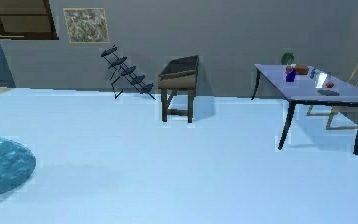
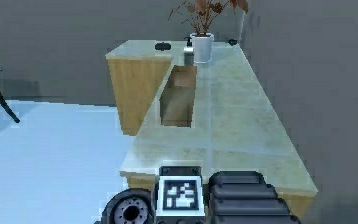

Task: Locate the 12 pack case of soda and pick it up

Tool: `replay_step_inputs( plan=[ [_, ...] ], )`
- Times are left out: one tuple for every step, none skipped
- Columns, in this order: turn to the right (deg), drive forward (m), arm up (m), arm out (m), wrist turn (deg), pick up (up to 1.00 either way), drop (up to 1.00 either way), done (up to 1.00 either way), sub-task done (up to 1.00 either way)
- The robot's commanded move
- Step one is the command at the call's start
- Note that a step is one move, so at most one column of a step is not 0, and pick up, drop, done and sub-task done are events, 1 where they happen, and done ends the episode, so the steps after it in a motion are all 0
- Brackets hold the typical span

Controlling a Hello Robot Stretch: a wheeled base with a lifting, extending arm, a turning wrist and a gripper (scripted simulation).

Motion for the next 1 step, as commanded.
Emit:
replay_step_inputs(
  plan=[
    [0.0, 0.00, 0.00, 0.40, 0.0, 0.00, 0.00, 0.00, 0.00]
  ],
)
